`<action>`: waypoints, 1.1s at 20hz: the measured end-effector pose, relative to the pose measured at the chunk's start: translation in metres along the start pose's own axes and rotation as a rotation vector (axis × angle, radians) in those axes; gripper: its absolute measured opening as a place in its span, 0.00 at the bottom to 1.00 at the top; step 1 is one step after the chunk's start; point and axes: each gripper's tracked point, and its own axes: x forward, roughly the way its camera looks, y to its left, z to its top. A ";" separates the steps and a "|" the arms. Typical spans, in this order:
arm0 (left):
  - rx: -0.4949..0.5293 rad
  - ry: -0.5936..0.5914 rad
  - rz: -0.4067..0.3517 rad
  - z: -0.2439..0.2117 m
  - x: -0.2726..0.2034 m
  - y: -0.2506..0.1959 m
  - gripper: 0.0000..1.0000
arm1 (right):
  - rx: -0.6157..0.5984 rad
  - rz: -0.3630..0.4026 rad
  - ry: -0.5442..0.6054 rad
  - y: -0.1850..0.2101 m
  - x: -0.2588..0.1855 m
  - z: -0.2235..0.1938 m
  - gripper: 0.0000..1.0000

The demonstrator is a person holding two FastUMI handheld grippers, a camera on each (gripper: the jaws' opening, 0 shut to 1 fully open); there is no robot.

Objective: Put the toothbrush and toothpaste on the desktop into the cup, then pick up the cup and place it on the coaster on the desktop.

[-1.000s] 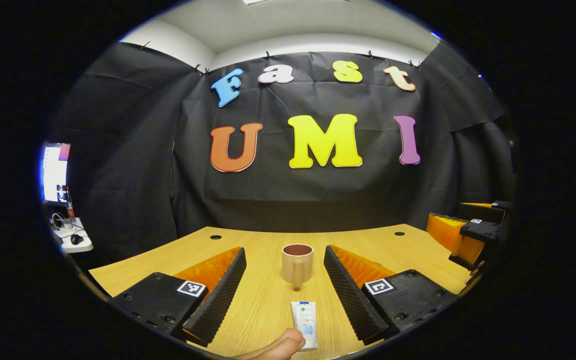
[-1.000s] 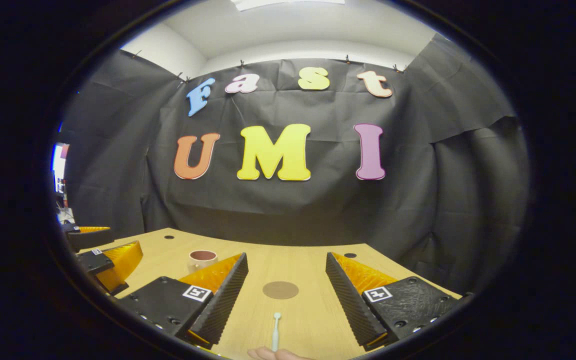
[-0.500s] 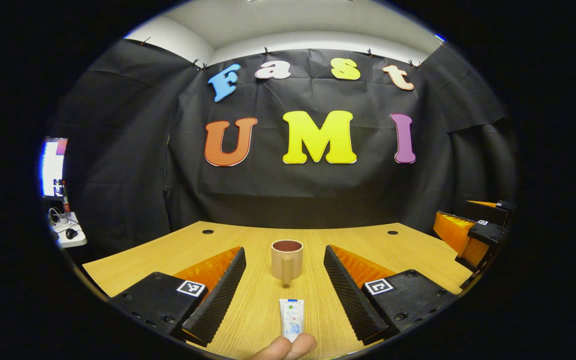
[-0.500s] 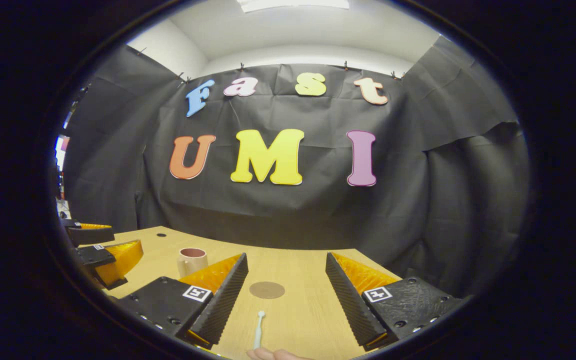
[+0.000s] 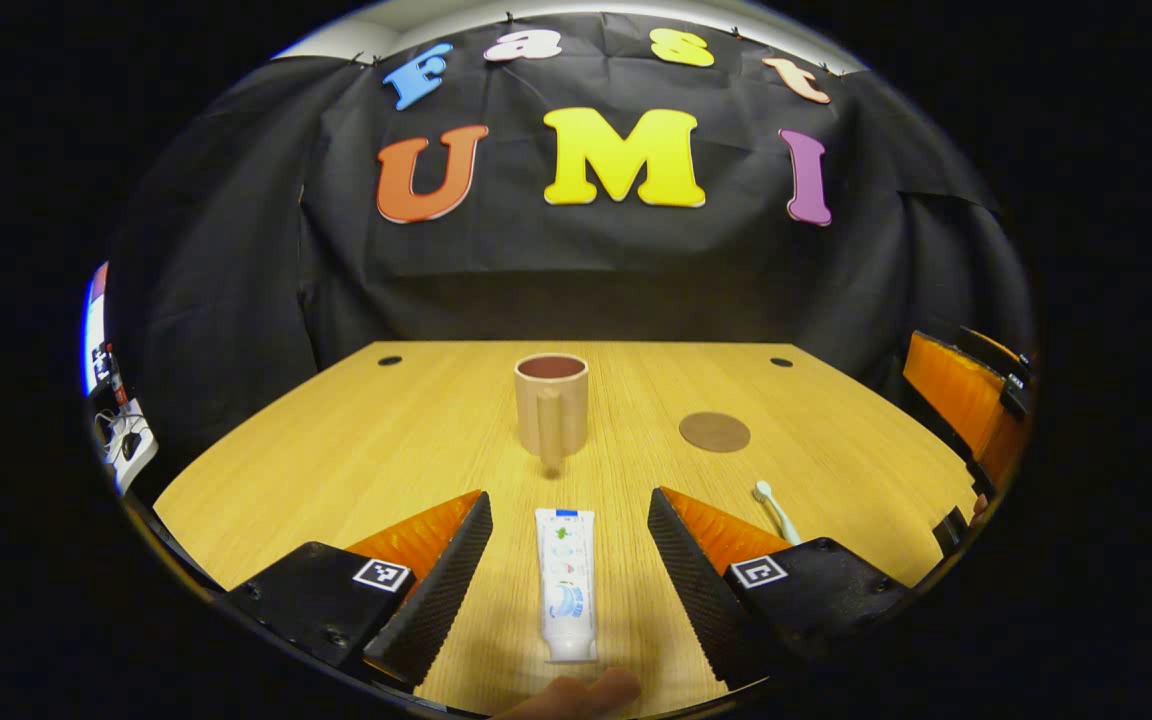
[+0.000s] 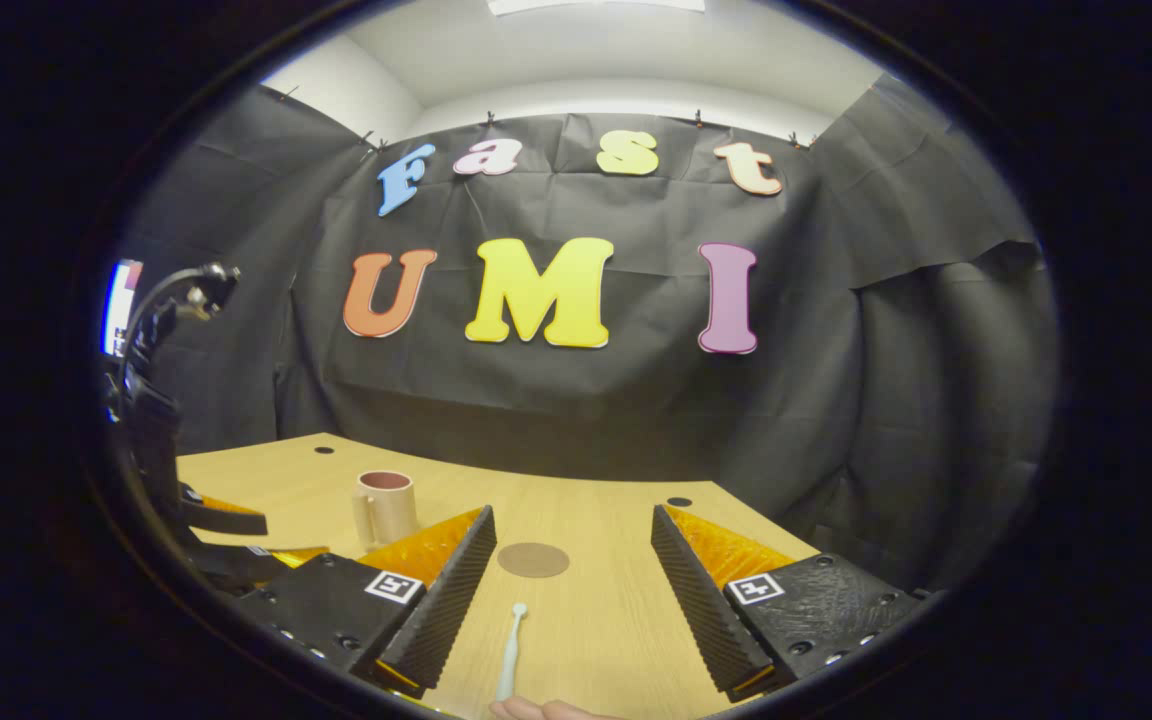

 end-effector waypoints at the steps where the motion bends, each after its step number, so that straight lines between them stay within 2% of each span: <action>1: 0.001 0.046 0.002 -0.010 0.006 0.001 1.00 | -0.004 0.000 0.002 0.000 0.000 -0.001 0.96; 7: -0.055 0.176 -0.011 -0.039 0.011 0.002 1.00 | -0.008 0.021 0.038 0.004 0.002 -0.015 0.95; 10: -0.066 0.196 -0.040 -0.043 0.013 -0.001 0.98 | -0.011 0.018 0.059 0.001 0.002 -0.021 0.95; 13: -0.074 0.230 -0.042 -0.053 0.017 -0.001 0.86 | -0.004 0.010 0.062 -0.004 0.005 -0.023 0.95; 17: -0.103 0.280 -0.051 -0.062 0.016 -0.004 0.81 | 0.025 0.042 0.095 0.003 0.006 -0.031 0.95; 18: -0.099 0.288 -0.068 -0.063 0.016 -0.009 0.87 | 0.022 0.046 0.099 0.004 0.005 -0.032 0.95; 19: -0.086 0.285 -0.069 -0.062 0.016 -0.009 0.77 | 0.013 0.046 0.102 0.004 0.005 -0.032 0.95; 20: -0.073 0.283 -0.068 -0.063 0.016 -0.009 0.83 | 0.006 0.042 0.102 0.003 0.005 -0.033 0.95; 21: -0.065 0.287 -0.070 -0.064 0.016 -0.009 0.70 | 0.004 0.041 0.102 0.003 0.005 -0.033 0.95; 22: -0.052 0.281 -0.066 -0.065 0.017 -0.008 0.67 | 0.008 0.044 0.103 0.004 0.005 -0.033 0.95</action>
